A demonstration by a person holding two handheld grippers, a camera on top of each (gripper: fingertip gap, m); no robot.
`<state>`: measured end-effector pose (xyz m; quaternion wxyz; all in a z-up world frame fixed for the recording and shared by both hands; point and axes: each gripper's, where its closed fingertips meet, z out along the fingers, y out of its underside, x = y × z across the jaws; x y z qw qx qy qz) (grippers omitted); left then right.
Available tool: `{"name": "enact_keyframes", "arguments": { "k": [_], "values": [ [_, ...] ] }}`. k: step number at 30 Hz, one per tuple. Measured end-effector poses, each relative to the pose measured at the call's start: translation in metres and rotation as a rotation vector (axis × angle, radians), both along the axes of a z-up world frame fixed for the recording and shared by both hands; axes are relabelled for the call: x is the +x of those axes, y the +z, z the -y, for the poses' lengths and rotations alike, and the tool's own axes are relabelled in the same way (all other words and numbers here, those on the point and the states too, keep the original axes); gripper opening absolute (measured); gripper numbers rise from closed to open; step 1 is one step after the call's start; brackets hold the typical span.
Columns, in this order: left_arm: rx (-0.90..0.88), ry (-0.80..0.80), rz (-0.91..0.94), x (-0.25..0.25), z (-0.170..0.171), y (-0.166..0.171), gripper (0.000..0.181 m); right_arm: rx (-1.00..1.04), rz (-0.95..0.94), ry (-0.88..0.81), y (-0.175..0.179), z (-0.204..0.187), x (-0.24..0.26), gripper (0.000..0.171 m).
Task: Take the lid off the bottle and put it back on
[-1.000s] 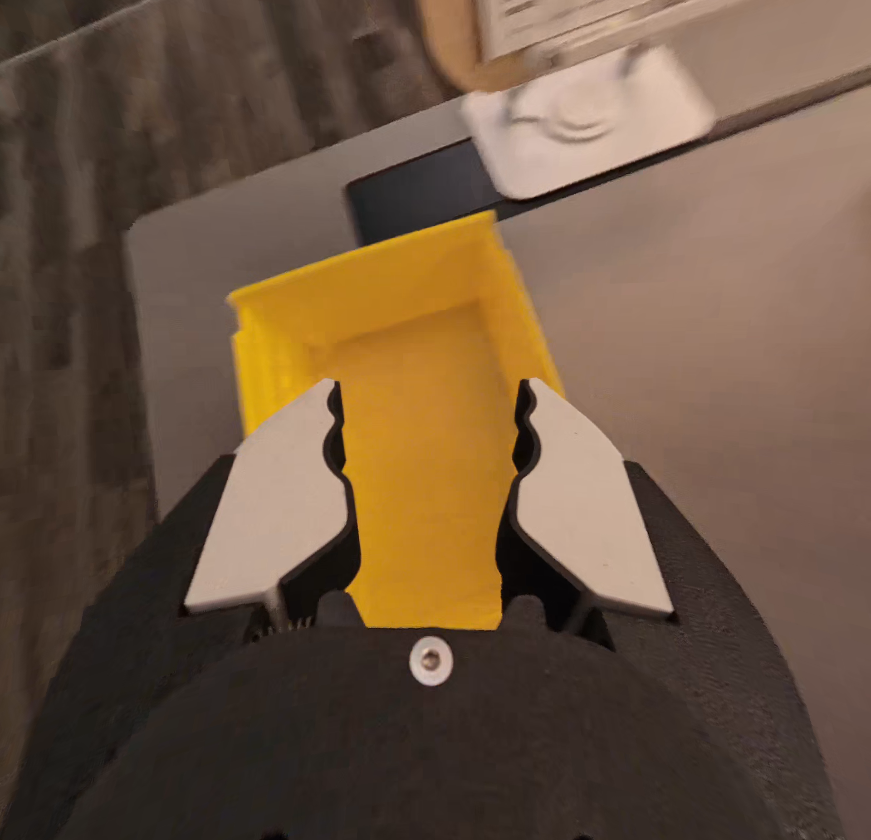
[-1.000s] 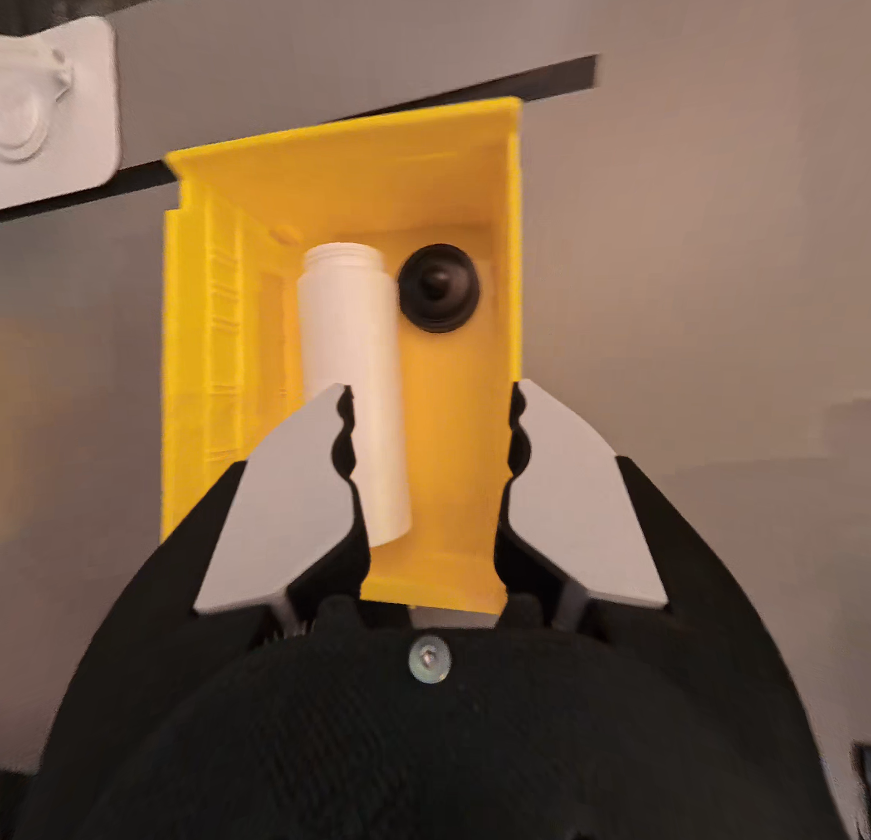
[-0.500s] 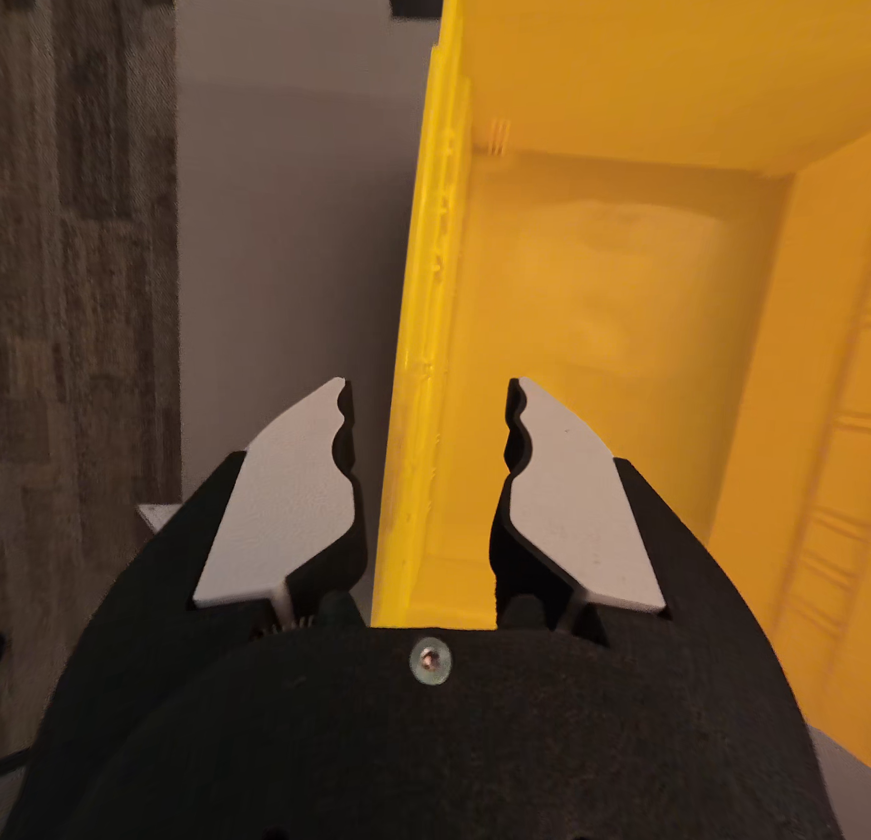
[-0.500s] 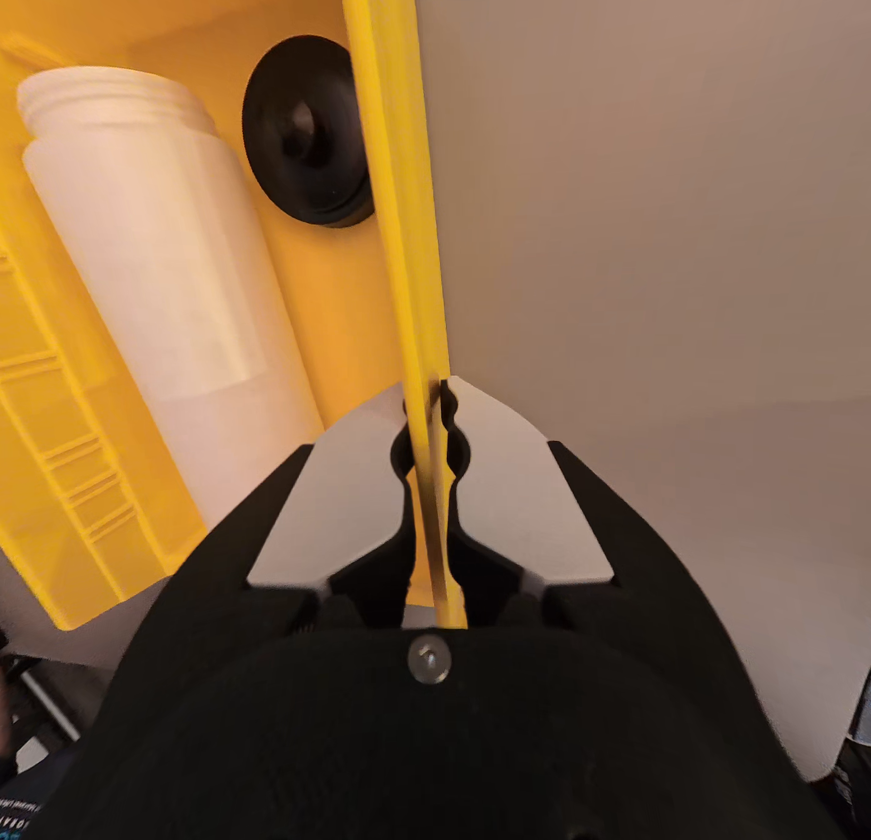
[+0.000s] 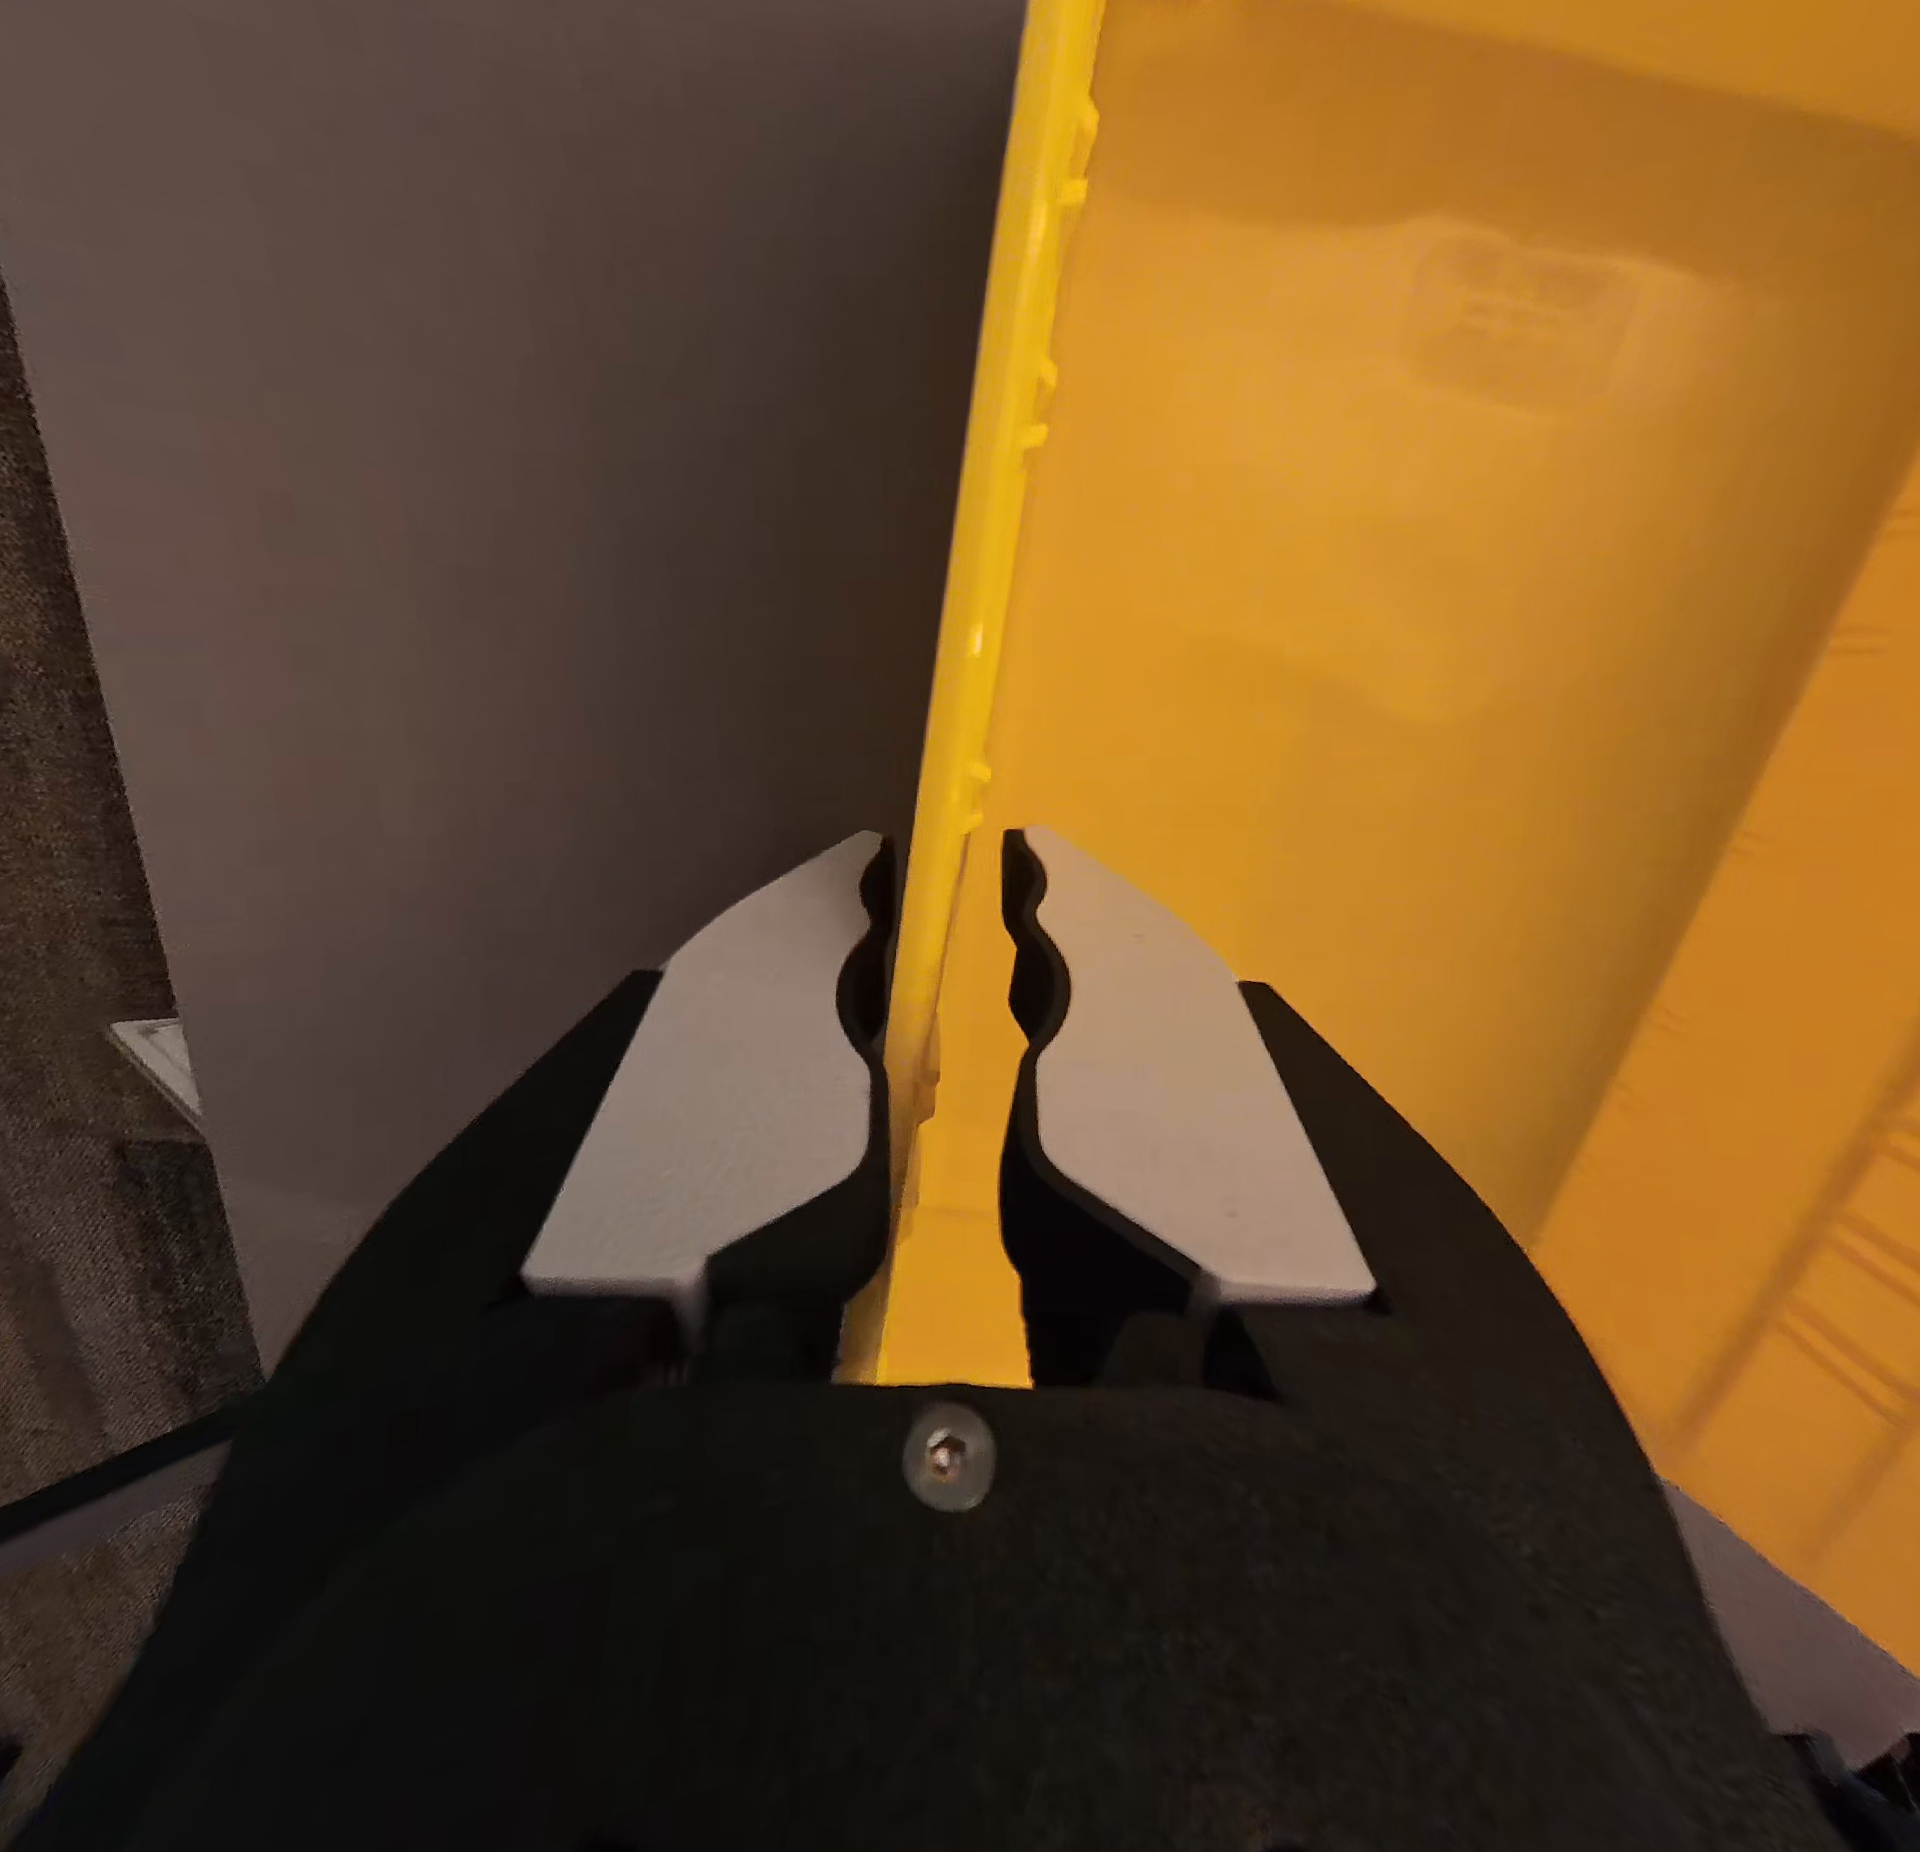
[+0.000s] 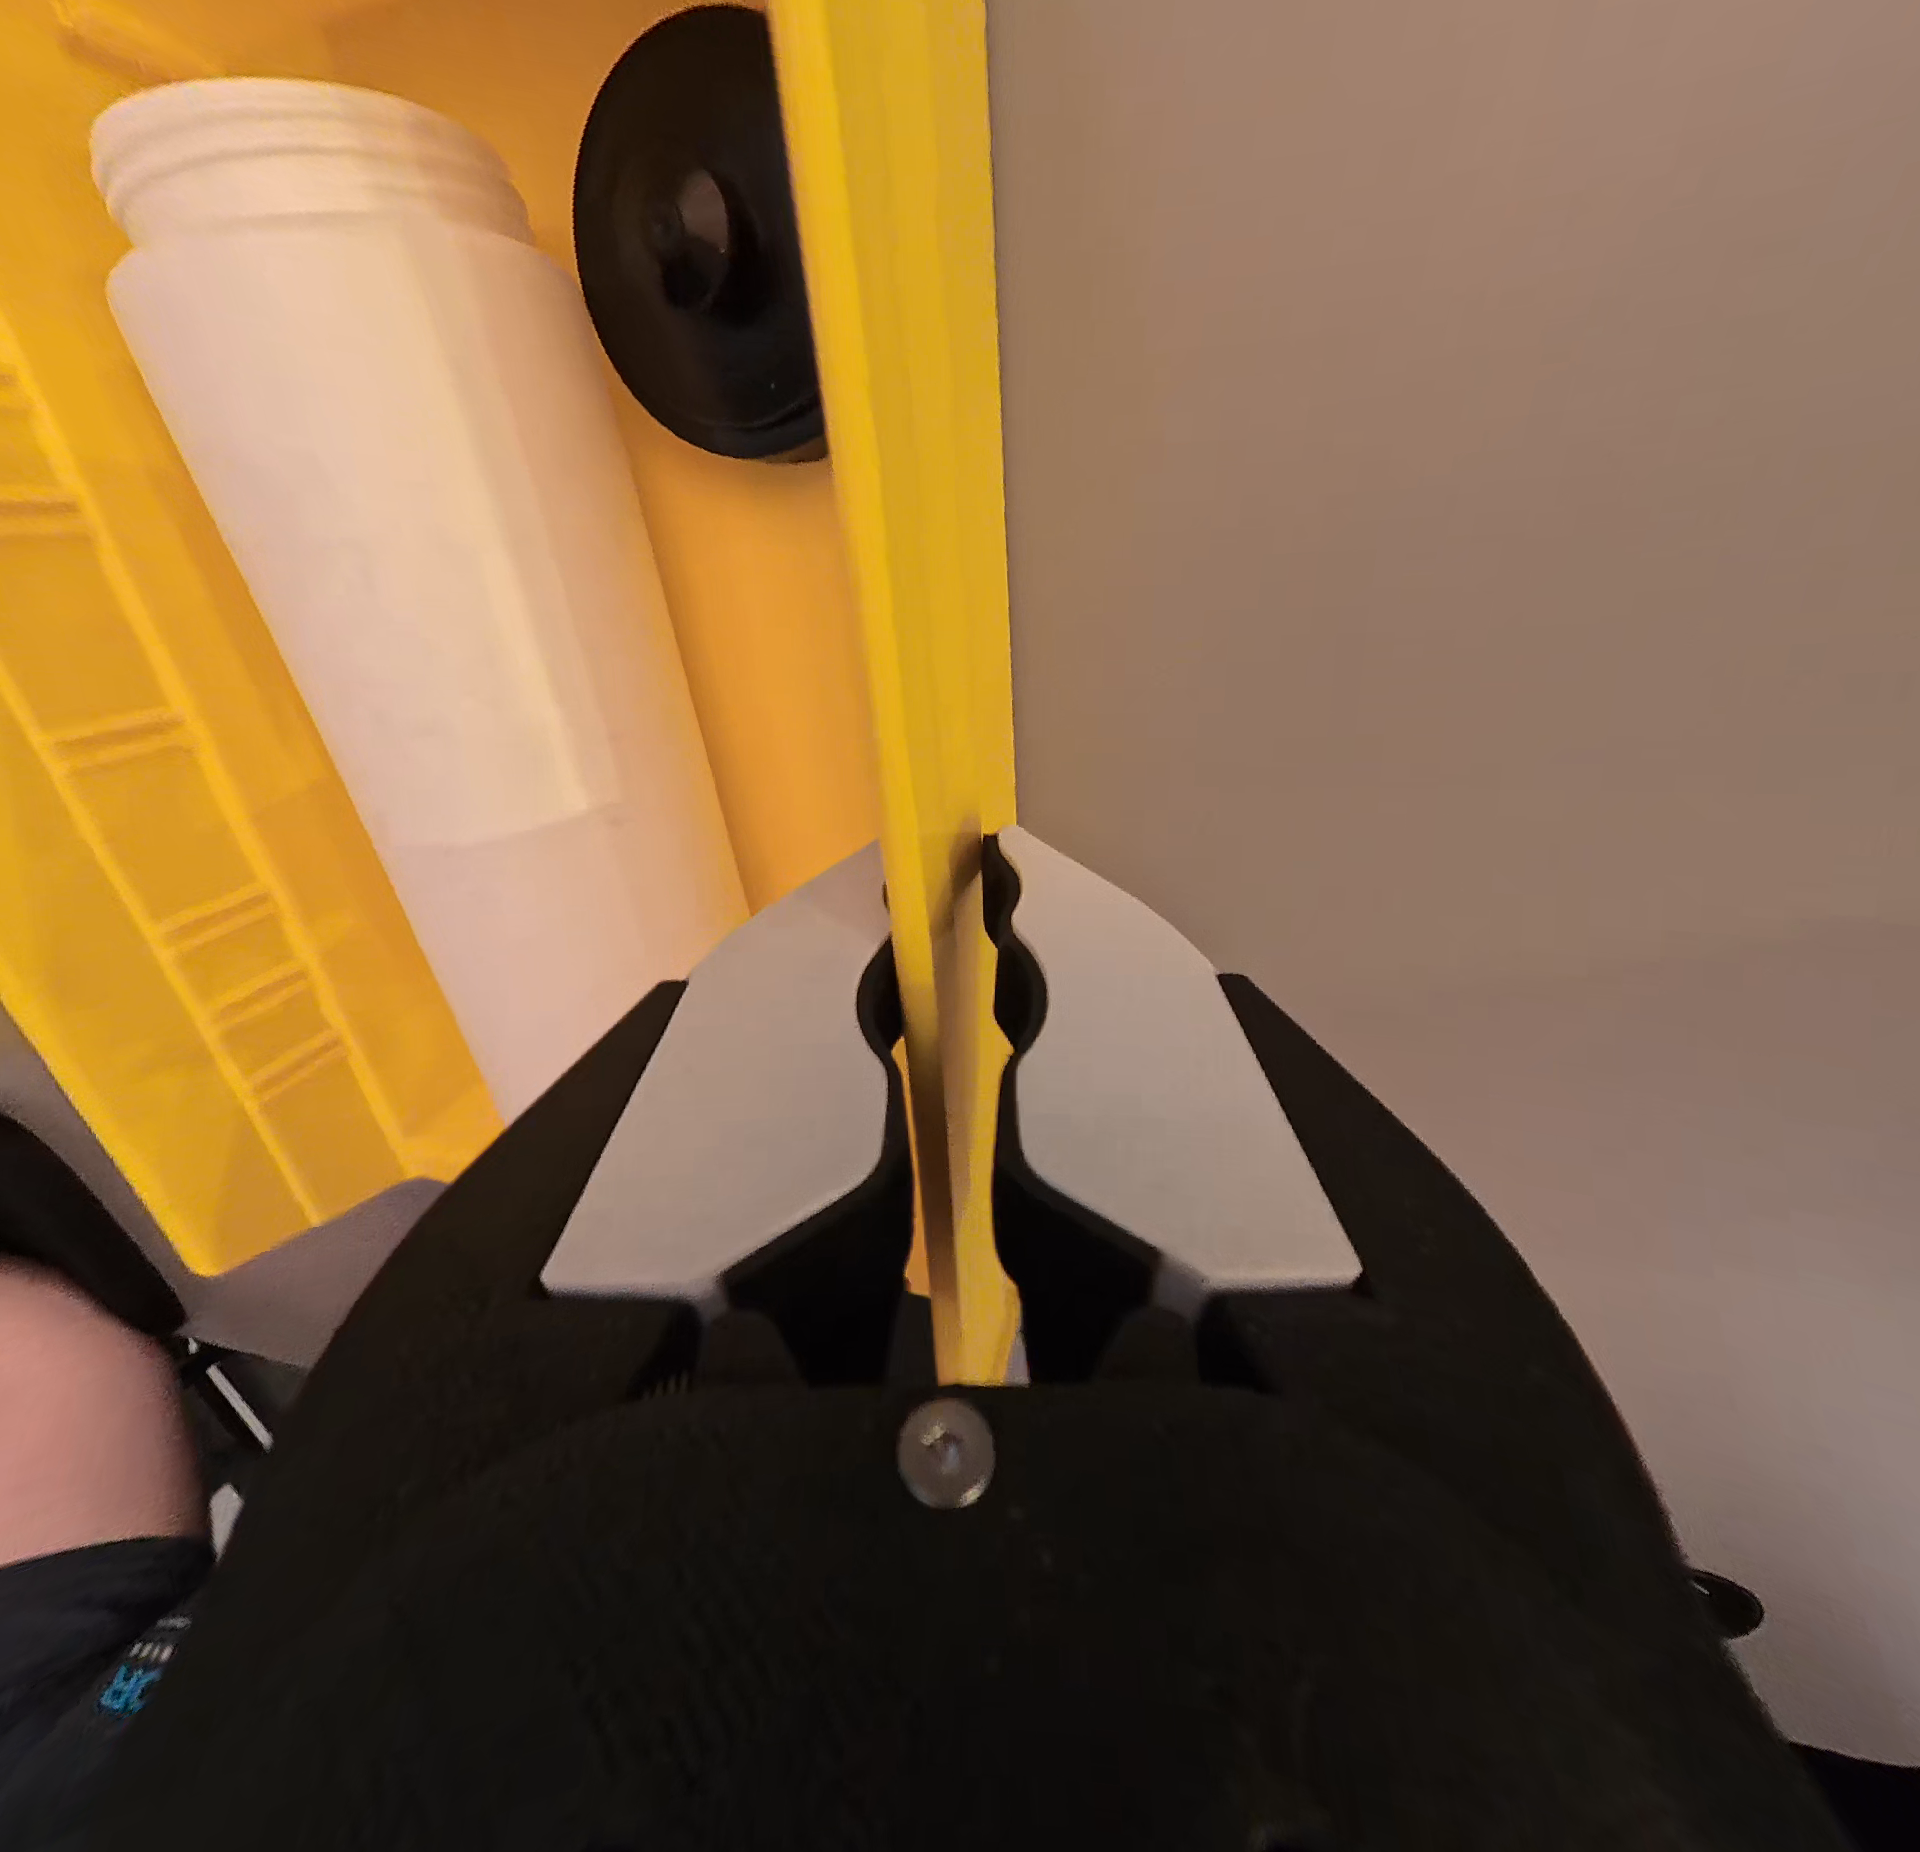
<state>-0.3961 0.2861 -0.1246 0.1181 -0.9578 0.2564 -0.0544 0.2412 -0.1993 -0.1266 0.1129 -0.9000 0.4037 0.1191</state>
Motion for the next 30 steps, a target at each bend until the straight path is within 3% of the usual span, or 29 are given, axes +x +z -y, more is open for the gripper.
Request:
{"name": "enact_keyframes", "arguments": {
  "k": [4,8,13,21,30],
  "values": [
    [0.009,-0.012,0.004,-0.001,-0.002,0.000,0.013,-0.031,0.006,0.090,0.000,-0.014,-0.013,0.011],
    [-0.026,0.012,0.001,-0.004,-0.003,-0.007,0.021,-0.066,0.033,0.154,-0.001,-0.023,-0.020,0.009],
    [-0.127,-0.010,0.047,0.007,0.016,-0.009,0.004,-0.092,0.048,0.252,-0.001,-0.033,-0.032,0.009],
    [-0.249,-0.184,-0.047,0.038,0.057,-0.013,0.008,-0.179,0.072,0.339,-0.001,-0.045,-0.053,0.006],
    [-0.245,-0.326,-0.105,0.080,0.080,-0.013,0.010,-0.193,0.097,0.411,0.000,-0.074,-0.078,0.006]
  ]
}}
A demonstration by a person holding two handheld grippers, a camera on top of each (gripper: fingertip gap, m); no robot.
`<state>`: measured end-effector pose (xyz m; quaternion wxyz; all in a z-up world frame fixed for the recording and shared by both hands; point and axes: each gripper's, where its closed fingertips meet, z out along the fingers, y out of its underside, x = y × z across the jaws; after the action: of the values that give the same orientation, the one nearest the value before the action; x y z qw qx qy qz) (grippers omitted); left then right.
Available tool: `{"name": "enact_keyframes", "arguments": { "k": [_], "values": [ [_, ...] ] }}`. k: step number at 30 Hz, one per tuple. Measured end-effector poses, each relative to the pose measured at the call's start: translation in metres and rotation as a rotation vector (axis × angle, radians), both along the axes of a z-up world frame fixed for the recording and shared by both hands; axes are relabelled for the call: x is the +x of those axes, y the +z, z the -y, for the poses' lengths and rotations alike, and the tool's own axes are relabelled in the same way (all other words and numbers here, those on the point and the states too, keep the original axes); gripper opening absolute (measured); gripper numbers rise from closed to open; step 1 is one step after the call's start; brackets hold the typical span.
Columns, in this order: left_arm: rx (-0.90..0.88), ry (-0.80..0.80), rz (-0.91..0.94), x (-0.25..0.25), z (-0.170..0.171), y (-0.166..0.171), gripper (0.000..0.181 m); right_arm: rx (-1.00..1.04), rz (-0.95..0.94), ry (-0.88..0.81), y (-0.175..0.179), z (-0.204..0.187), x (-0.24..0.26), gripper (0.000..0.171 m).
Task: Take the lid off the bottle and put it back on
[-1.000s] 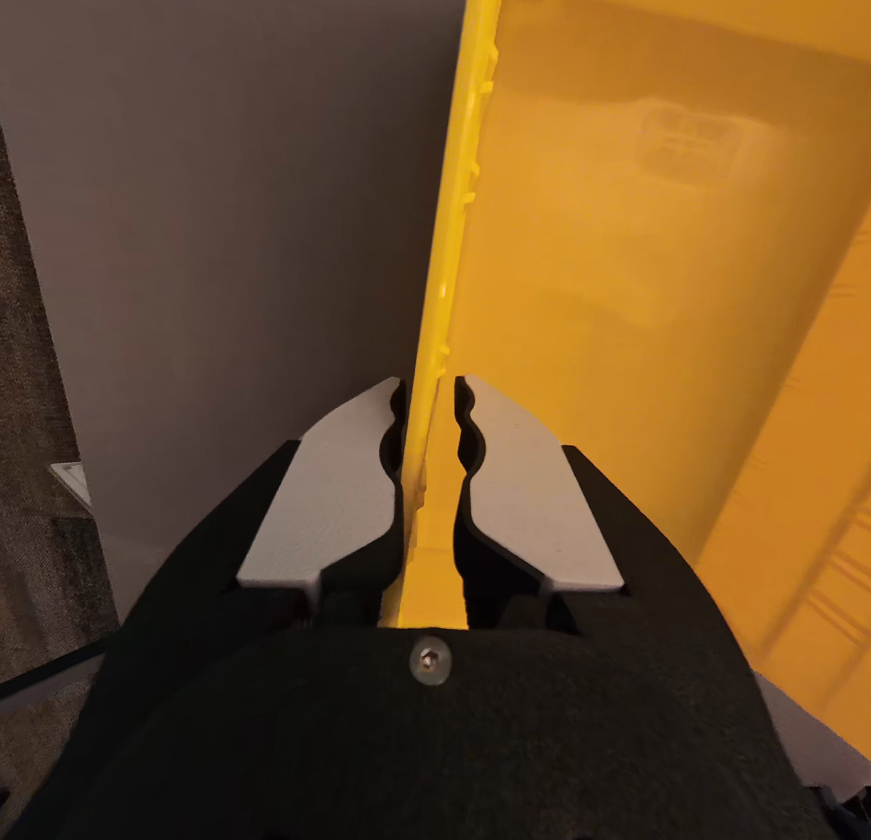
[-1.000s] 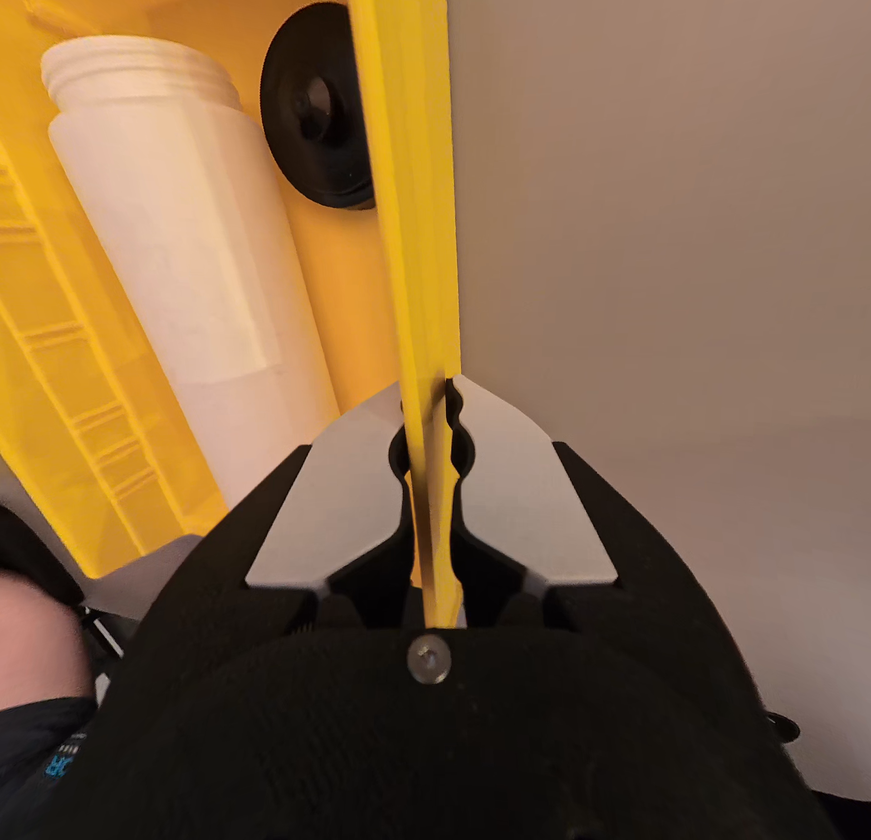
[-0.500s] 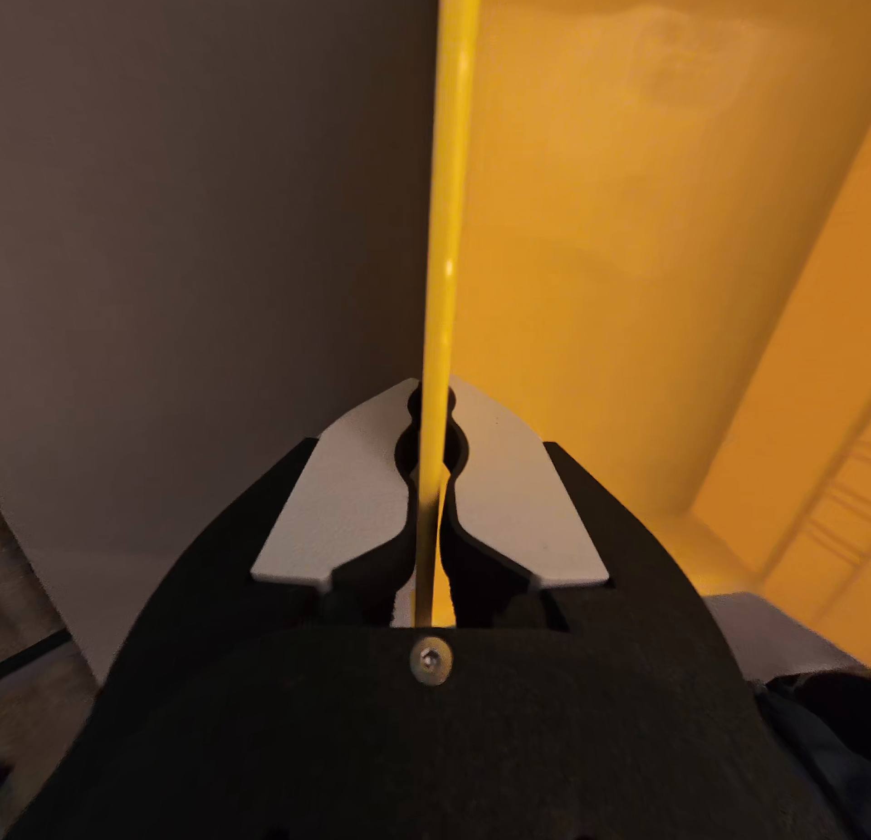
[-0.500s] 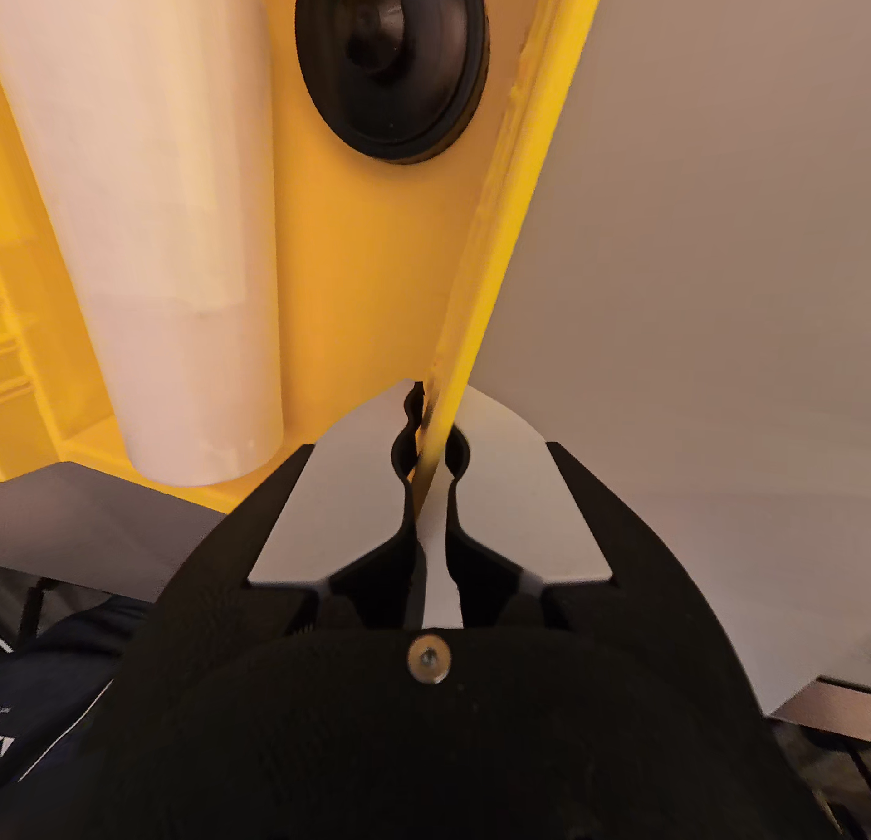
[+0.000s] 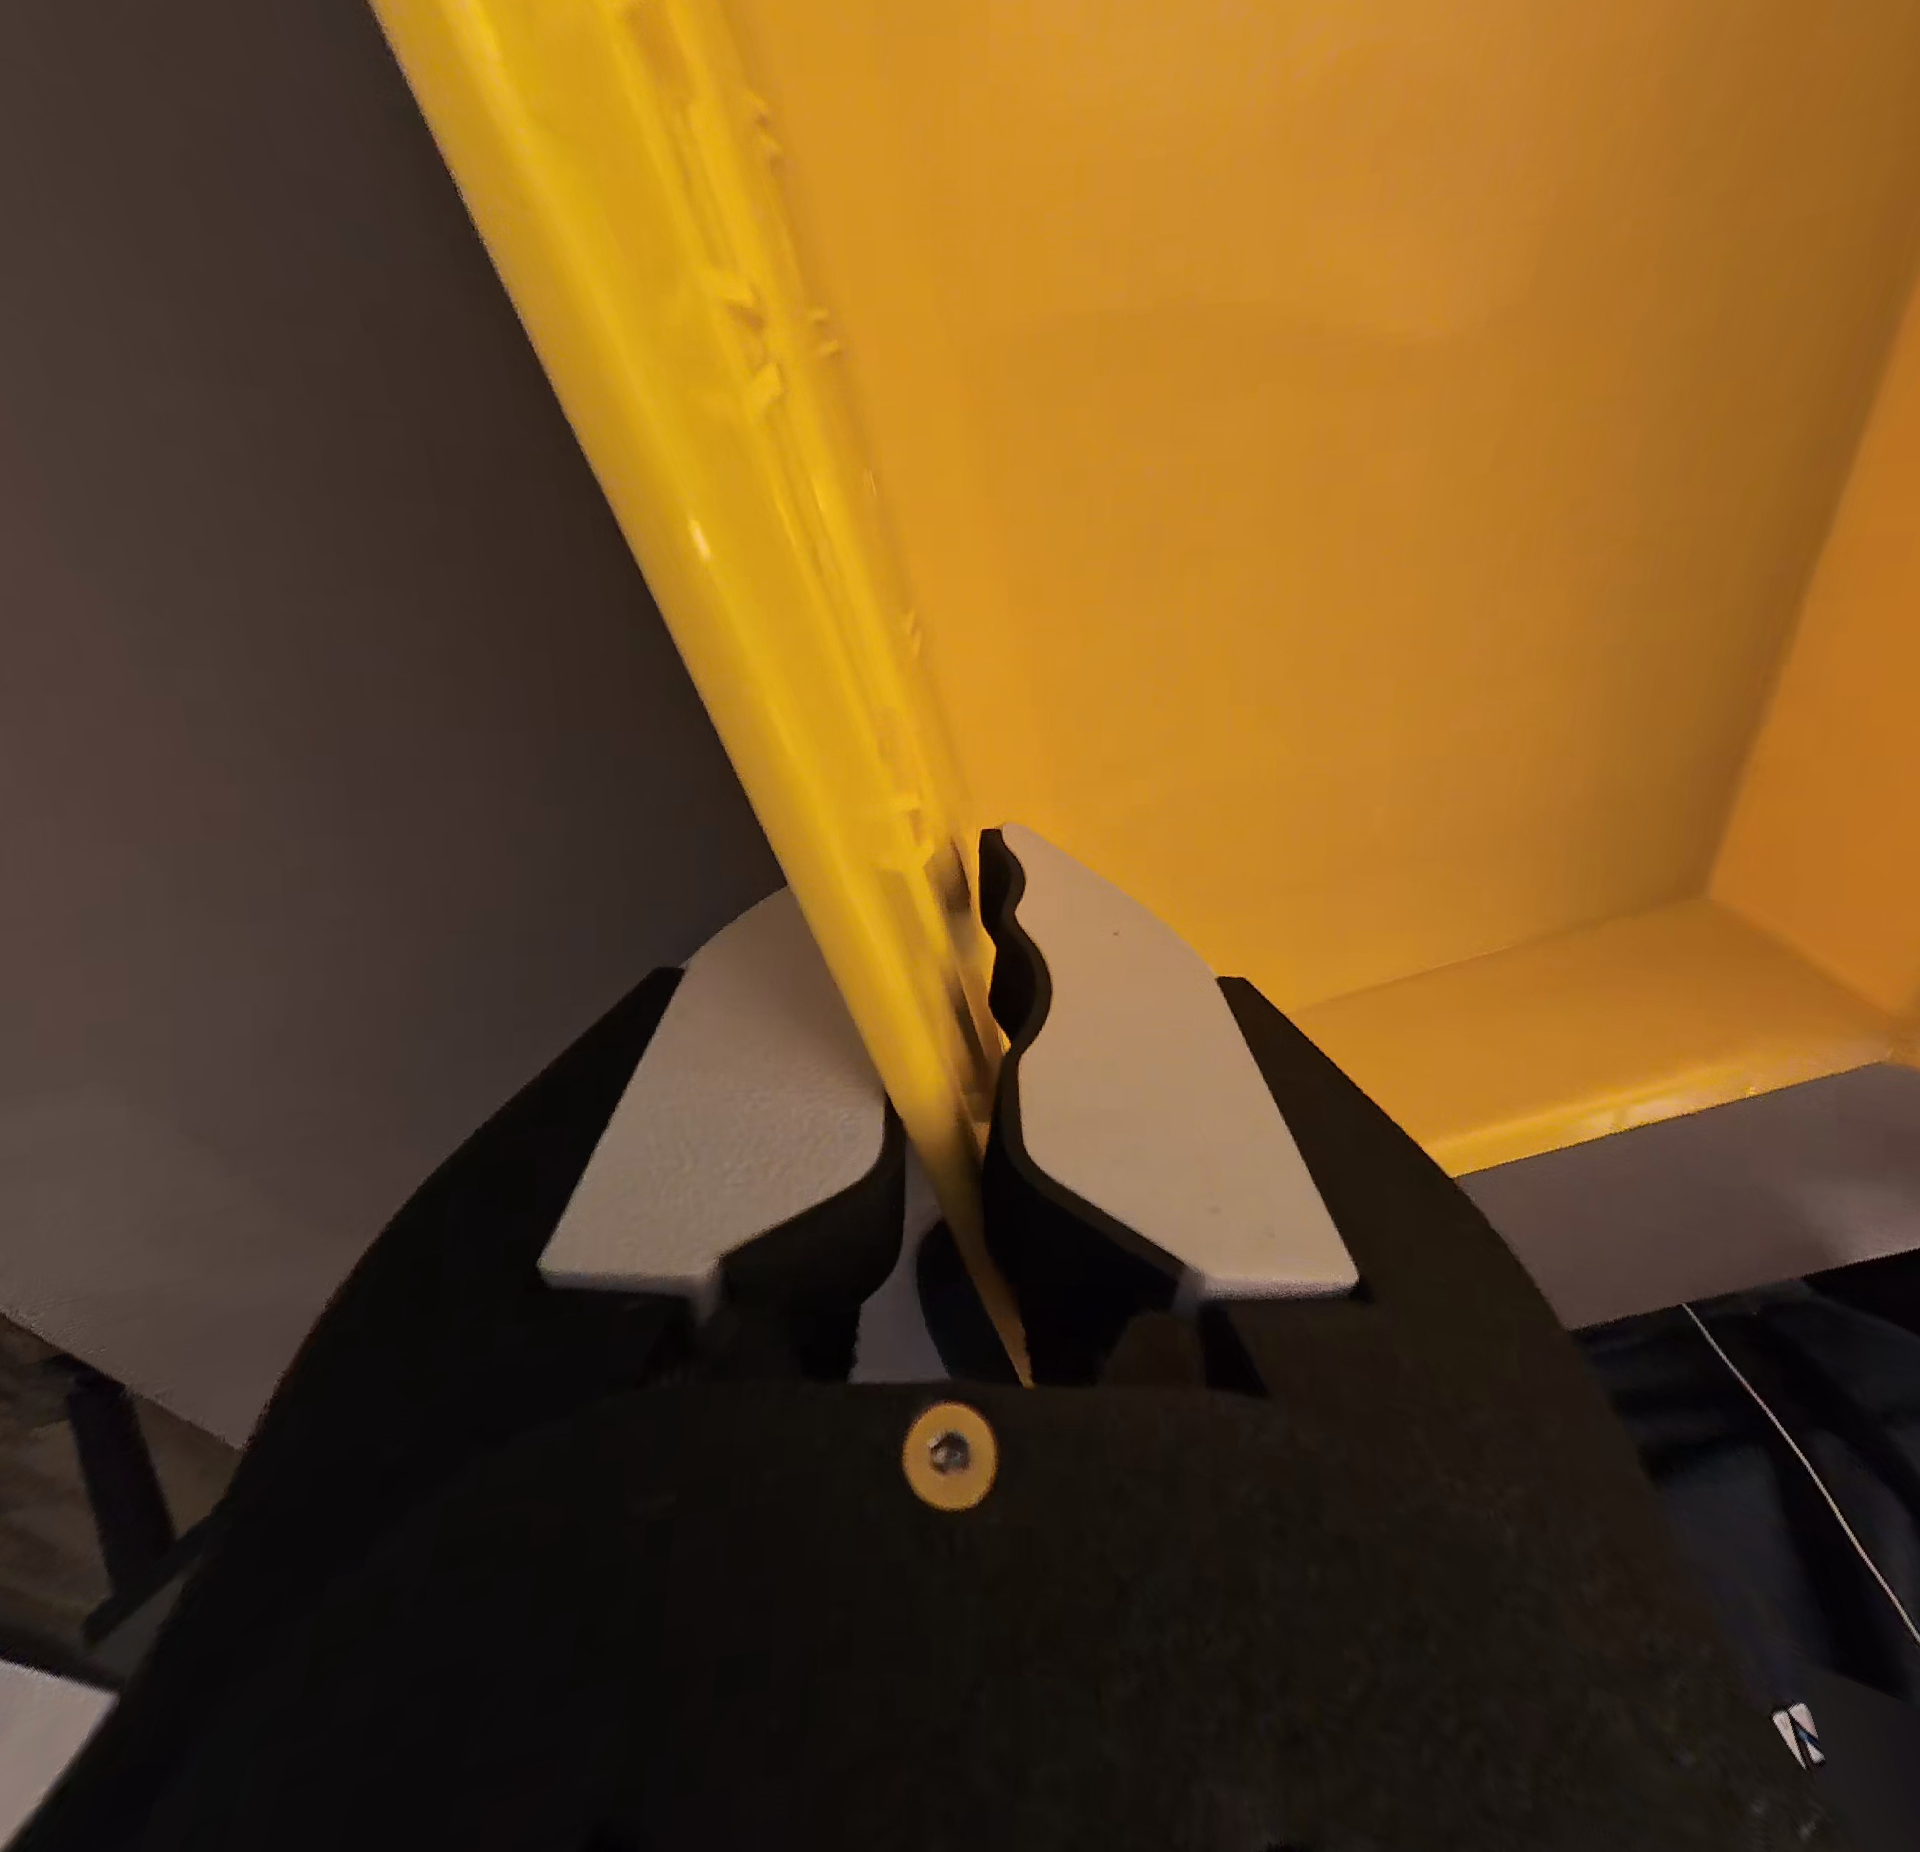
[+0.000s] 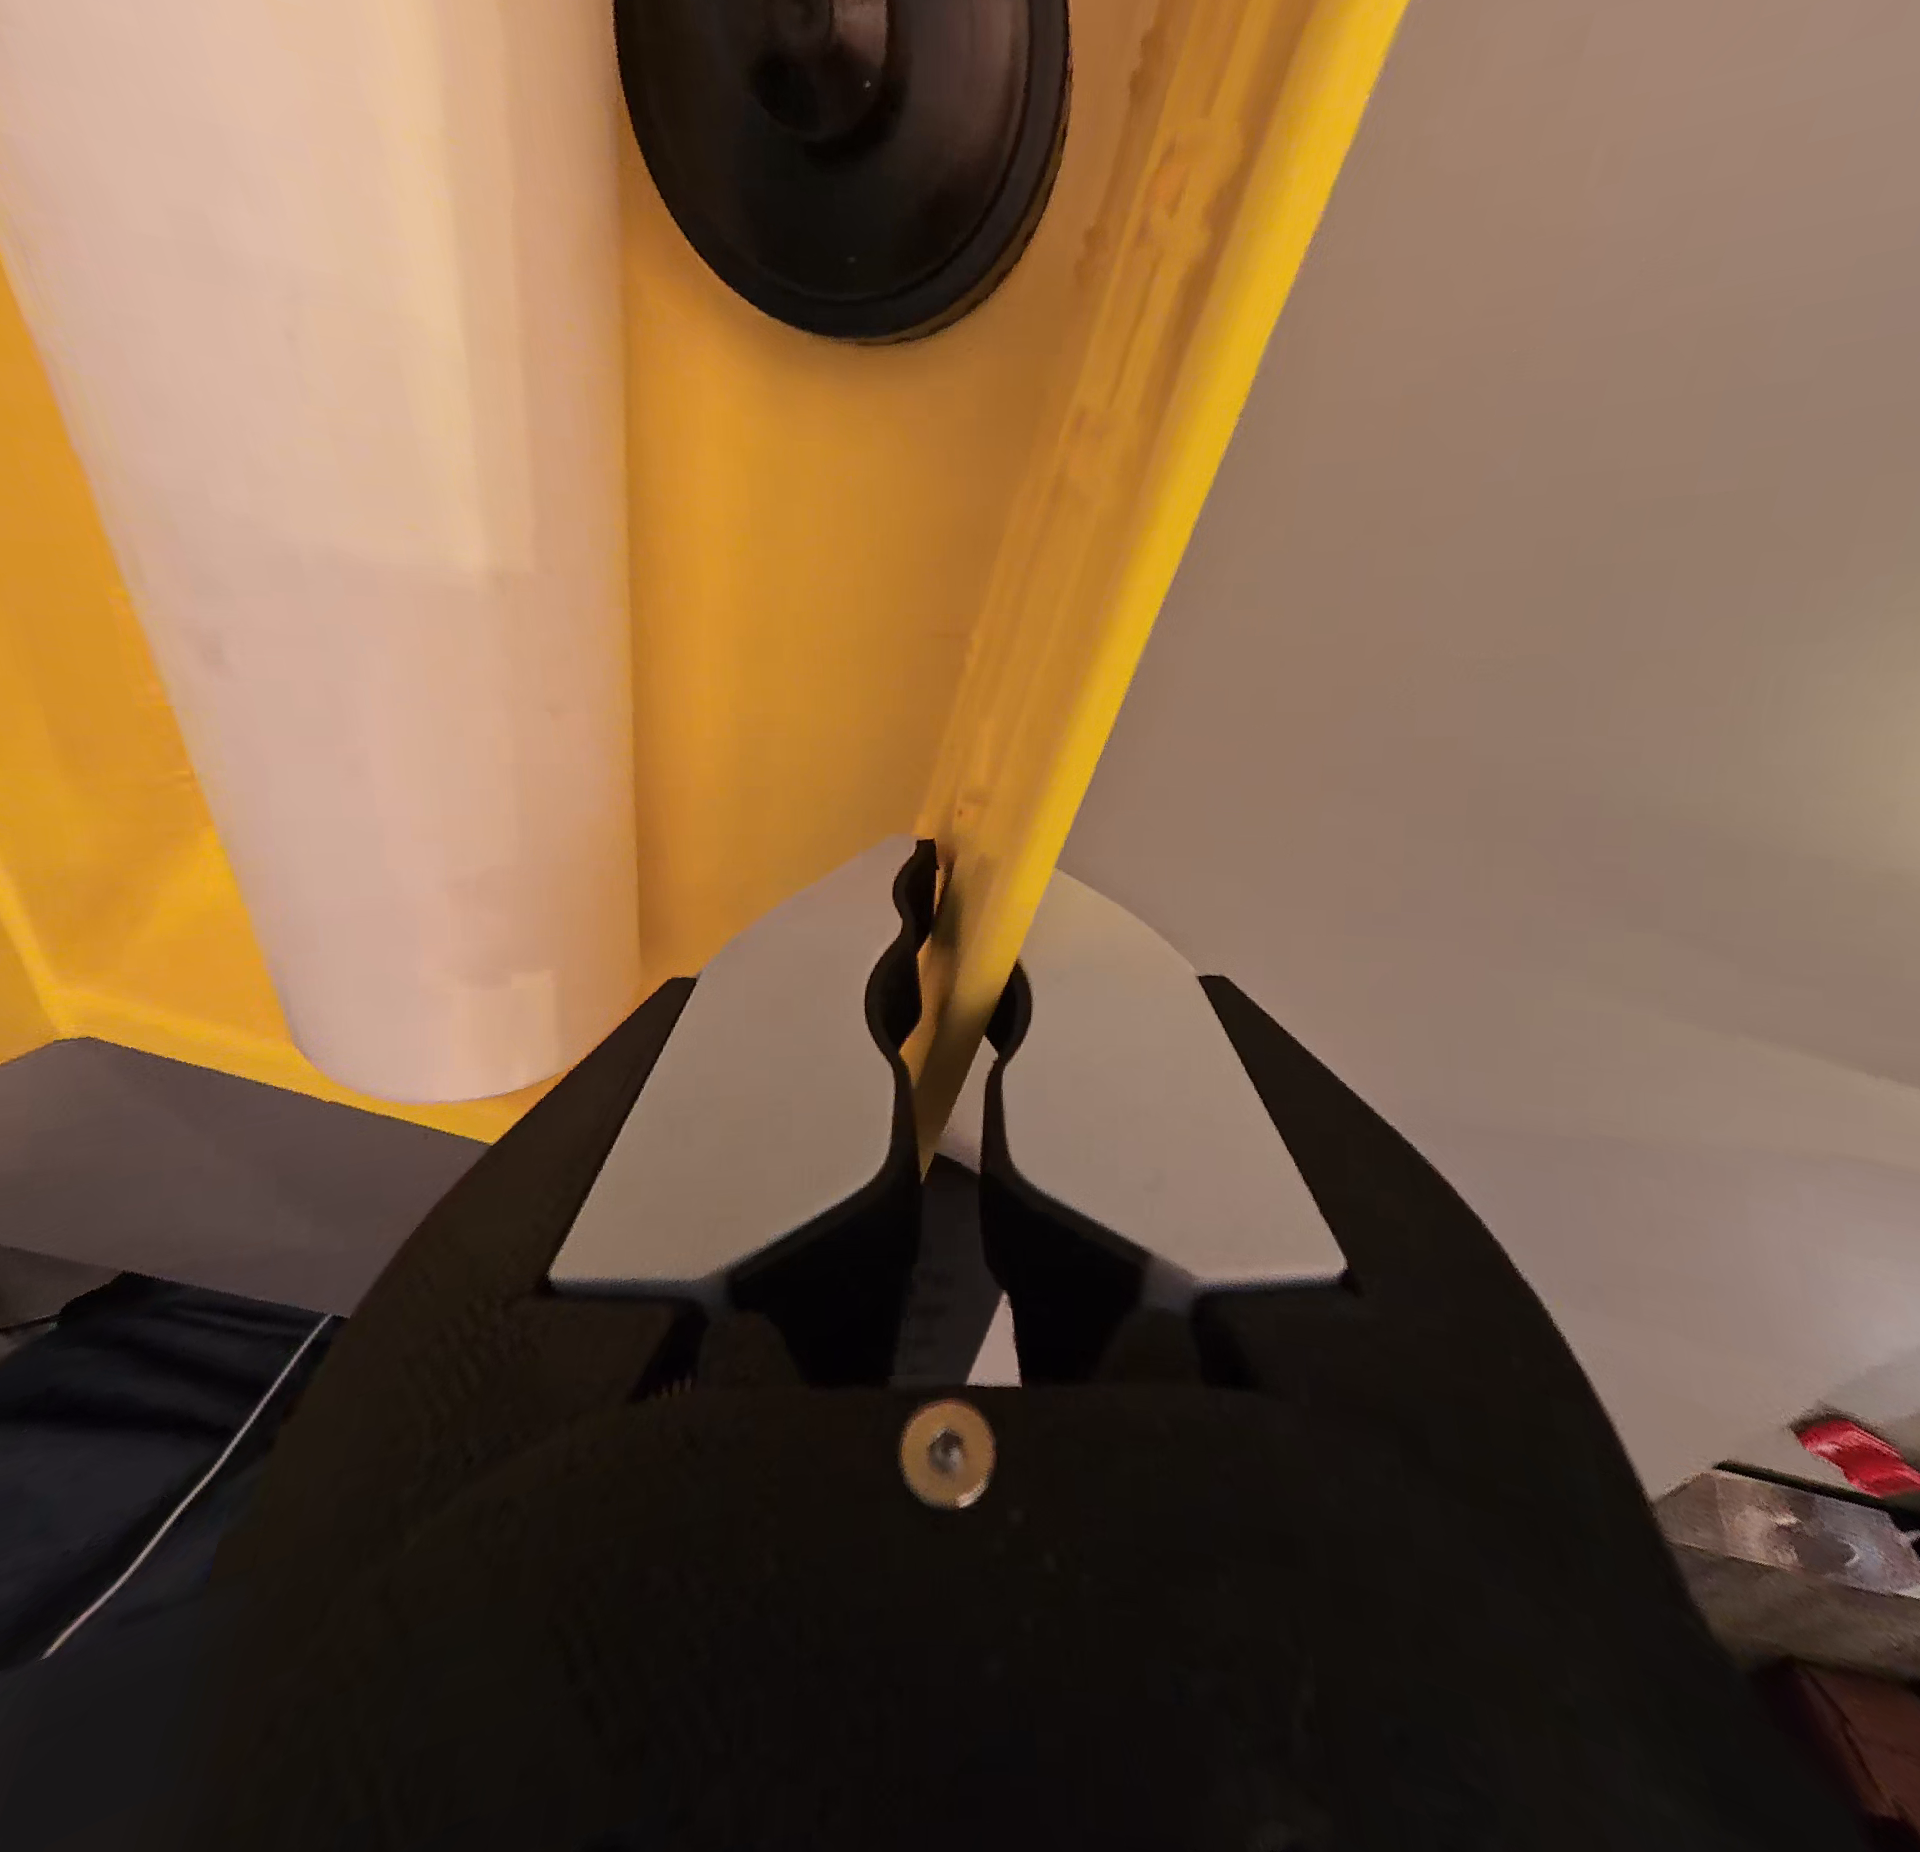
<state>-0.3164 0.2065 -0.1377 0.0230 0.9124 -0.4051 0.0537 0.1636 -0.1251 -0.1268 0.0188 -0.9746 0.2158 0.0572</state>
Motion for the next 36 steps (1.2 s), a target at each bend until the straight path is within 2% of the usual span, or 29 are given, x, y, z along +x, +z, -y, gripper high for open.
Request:
{"name": "enact_keyframes", "arguments": {
  "k": [9,15,19,23,26,29,31,33,34,35,36],
  "values": [
    [0.009,-0.083,-0.056,0.029,0.027,0.000,0.016,-0.024,0.026,0.082,0.000,-0.016,-0.021,0.008],
    [0.005,-0.142,-0.109,0.042,0.051,0.000,0.029,0.003,0.011,0.167,-0.003,-0.030,-0.032,0.013],
    [-0.027,-0.173,-0.108,0.044,0.063,0.003,0.037,0.002,0.019,0.162,-0.001,-0.031,-0.033,0.013],
    [-0.003,-0.169,-0.049,0.047,0.062,0.016,0.033,0.055,0.100,0.142,0.017,-0.033,-0.025,0.016],
    [0.043,-0.169,0.027,0.048,0.060,0.035,0.032,0.146,0.203,0.120,0.046,-0.038,-0.021,0.019],
    [0.125,-0.169,0.123,0.051,0.056,0.060,0.032,0.346,0.322,0.145,0.090,-0.058,-0.030,0.019],
    [0.188,-0.166,0.199,0.055,0.054,0.079,0.031,0.592,0.373,0.239,0.128,-0.090,-0.059,0.019],
    [0.242,-0.185,0.270,0.061,0.055,0.097,0.030,0.935,0.291,0.403,0.166,-0.125,-0.121,0.022],
    [0.259,-0.199,0.299,0.063,0.057,0.104,0.029,1.072,0.208,0.493,0.176,-0.134,-0.158,0.034],
    [0.271,-0.216,0.322,0.065,0.060,0.110,0.029,1.169,0.130,0.568,0.178,-0.138,-0.190,0.045],
    [0.282,-0.235,0.343,0.067,0.063,0.114,0.028,1.221,0.067,0.624,0.175,-0.144,-0.217,0.047]
  ]
}}
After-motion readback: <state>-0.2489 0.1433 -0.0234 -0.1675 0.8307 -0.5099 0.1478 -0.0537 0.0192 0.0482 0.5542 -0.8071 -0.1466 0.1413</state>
